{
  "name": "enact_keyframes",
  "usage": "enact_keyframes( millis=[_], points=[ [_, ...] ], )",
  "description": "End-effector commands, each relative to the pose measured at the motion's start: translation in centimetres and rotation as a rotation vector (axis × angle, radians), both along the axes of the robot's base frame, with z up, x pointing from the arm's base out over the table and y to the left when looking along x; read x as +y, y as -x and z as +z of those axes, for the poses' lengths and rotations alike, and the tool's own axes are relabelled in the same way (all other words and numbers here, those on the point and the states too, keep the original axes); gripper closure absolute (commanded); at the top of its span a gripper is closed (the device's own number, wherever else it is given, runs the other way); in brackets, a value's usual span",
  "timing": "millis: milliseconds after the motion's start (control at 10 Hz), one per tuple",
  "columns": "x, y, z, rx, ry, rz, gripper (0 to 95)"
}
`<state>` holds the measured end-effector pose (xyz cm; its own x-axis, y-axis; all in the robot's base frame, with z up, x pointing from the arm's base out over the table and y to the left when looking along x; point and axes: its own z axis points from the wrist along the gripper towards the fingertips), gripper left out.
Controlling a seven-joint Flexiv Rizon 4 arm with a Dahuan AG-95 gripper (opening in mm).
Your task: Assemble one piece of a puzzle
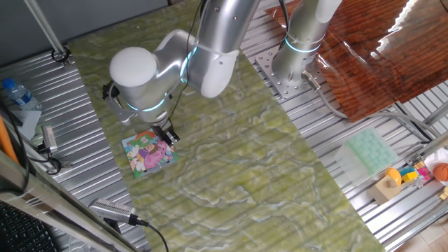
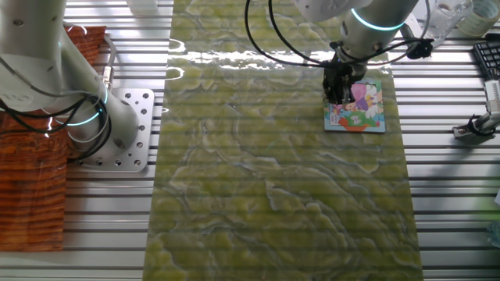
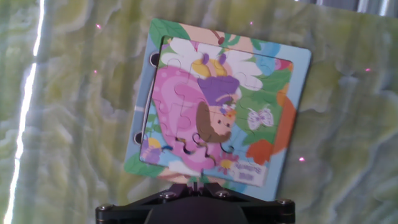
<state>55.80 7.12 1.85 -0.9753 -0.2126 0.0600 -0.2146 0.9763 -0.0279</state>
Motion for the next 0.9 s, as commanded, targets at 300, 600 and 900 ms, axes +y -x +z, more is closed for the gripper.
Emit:
enact_keyframes(
  millis=[300, 600, 900],
  points=[
    [-0.2, 0.3, 0.5, -0.029, 0.0, 0.011, 95.0],
    [-0.3, 0.1, 1.0, -0.05, -0.001, 0.0, 95.0],
    [-0.1, -0.3, 1.4, -0.108, -0.002, -0.014, 95.0]
  ],
)
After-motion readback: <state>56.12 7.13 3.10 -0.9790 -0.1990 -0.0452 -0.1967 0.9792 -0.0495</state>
